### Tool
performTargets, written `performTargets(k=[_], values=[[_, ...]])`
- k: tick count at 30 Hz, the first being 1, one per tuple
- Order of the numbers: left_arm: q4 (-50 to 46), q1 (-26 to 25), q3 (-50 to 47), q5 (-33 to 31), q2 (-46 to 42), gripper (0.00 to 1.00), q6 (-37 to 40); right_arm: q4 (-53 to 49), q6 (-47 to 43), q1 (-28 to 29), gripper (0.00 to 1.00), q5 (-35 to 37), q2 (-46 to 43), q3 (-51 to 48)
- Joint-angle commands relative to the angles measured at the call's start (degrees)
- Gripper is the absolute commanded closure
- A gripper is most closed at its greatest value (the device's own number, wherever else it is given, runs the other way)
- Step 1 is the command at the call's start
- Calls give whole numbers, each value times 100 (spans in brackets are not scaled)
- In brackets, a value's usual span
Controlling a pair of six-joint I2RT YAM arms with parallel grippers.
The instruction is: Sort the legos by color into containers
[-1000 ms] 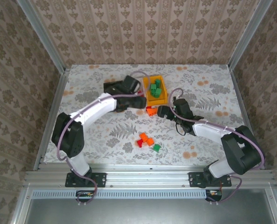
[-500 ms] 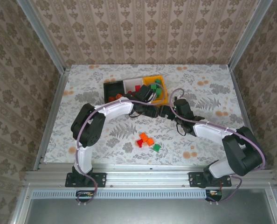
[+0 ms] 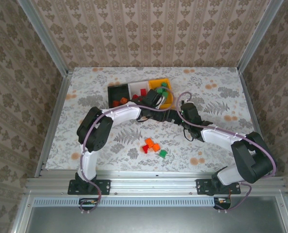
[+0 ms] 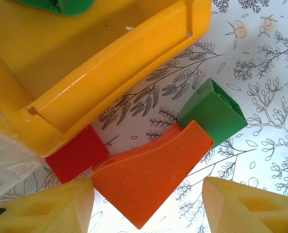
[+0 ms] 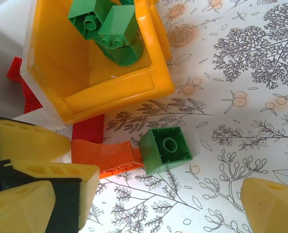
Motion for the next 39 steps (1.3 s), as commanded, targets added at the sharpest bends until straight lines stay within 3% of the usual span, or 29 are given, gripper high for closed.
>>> performTargets(k=[1, 8, 25, 27, 32, 35, 39], values=[[162, -112, 29, 198, 118, 40, 105, -70, -18, 12, 0, 148, -68, -45], [239, -255, -28, 594, 110, 47, -66, -99, -27, 8, 0, 184, -80, -36], [728, -778, -855, 1434, -734, 49, -513, -296, 21, -108, 0, 561, -426, -118], [597, -777, -860, 1196, -834, 47, -374, -363, 66, -126, 0, 678, -461, -133], [-170, -774, -408, 2, -774, 31, 410, -543, 333, -297, 1, 942, -550, -195], [-281, -773, -142, -170, -512, 26, 1013, -594, 538, -521, 1, 983, -708, -325], [-236, -736, 21, -252, -220, 27, 1546, -621, 858, -921, 0, 883, -968, -550]])
